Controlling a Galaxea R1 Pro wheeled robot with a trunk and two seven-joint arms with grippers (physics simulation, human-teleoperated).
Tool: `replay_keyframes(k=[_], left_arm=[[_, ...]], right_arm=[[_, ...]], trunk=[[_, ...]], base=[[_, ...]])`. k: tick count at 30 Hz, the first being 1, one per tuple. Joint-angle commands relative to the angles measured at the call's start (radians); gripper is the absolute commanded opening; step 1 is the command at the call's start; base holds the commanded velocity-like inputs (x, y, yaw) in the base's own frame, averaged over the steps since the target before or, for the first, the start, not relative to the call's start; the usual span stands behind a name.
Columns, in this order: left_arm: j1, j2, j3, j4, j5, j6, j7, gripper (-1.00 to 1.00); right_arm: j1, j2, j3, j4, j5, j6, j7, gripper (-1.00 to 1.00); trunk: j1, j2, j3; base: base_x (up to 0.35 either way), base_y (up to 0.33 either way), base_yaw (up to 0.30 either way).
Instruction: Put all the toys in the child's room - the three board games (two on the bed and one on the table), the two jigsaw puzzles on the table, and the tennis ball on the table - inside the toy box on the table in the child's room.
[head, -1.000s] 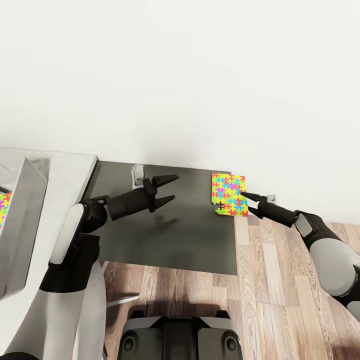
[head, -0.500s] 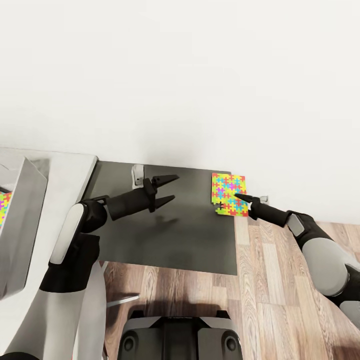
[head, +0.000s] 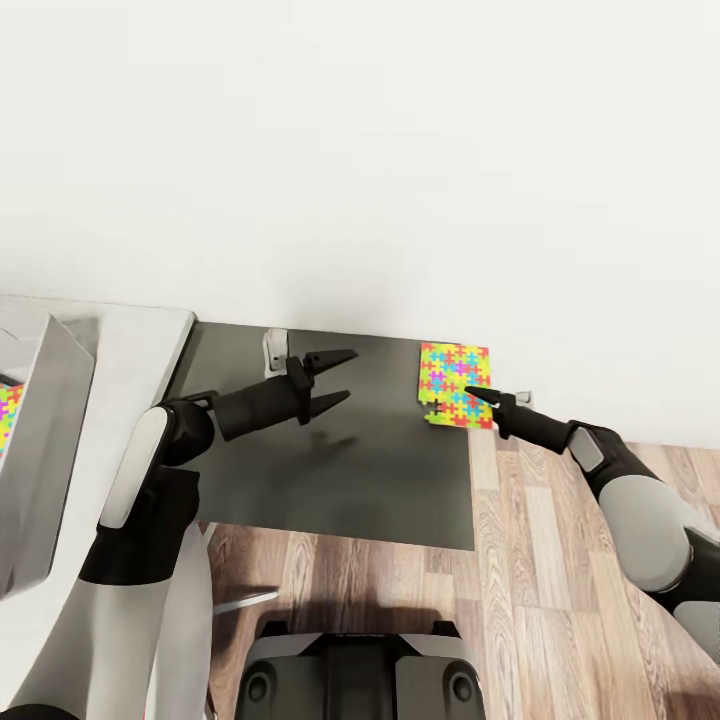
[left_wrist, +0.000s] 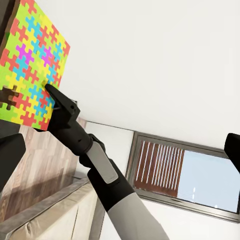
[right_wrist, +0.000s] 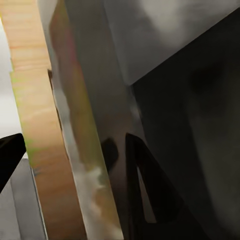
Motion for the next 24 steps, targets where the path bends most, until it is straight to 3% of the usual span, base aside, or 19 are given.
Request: replay_keyframes(k=[1,17,24], left_arm=[[-0.001,-0.001,0.001,-0.001,0.010,0.001,0.010,1.00],[0.001,0.000,0.001,0.001,0.009,0.001,0.010,1.00],[0.036,0.002,0.002,0.003,0.005,-0.001,0.005,1.00]], right_arm=[[0.000,0.002,0.004,0.001,0.011,-0.001,-0.003,-1.00],[0.000,0.013,0.009,-0.009,0.012,-0.003,0.002,-1.00],[0.000,0.014,0.010,-0.039,0.013,-0.002,0.001,-1.00]], trunk=[[0.001,-0.001,-0.001],[0.001,-0.001,-0.001],[0.001,-0.001,-0.001]], base=[[0.000,0.000,0.000],[0.000,0.000,0.000],[0.000,0.000,0.000]])
